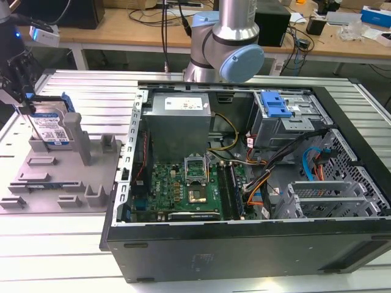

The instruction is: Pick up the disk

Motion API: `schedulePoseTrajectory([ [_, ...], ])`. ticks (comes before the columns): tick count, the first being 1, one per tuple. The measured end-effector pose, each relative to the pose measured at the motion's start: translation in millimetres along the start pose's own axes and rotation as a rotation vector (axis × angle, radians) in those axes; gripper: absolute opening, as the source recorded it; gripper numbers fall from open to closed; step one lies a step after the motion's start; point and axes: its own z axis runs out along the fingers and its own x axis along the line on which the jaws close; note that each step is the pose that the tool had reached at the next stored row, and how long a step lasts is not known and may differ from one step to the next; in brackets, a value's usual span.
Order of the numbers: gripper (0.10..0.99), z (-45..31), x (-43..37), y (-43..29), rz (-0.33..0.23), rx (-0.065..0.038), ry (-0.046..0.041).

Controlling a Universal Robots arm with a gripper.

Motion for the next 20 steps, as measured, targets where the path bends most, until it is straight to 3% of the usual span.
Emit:
schedulePoseTrajectory([
  [14, 0.369, 0.2, 0.9, 0.1, 0.0, 0.0, -0.0004],
  [20, 0.369, 0.3, 4.3, 0.2, 0.0, 0.0, -0.0097],
])
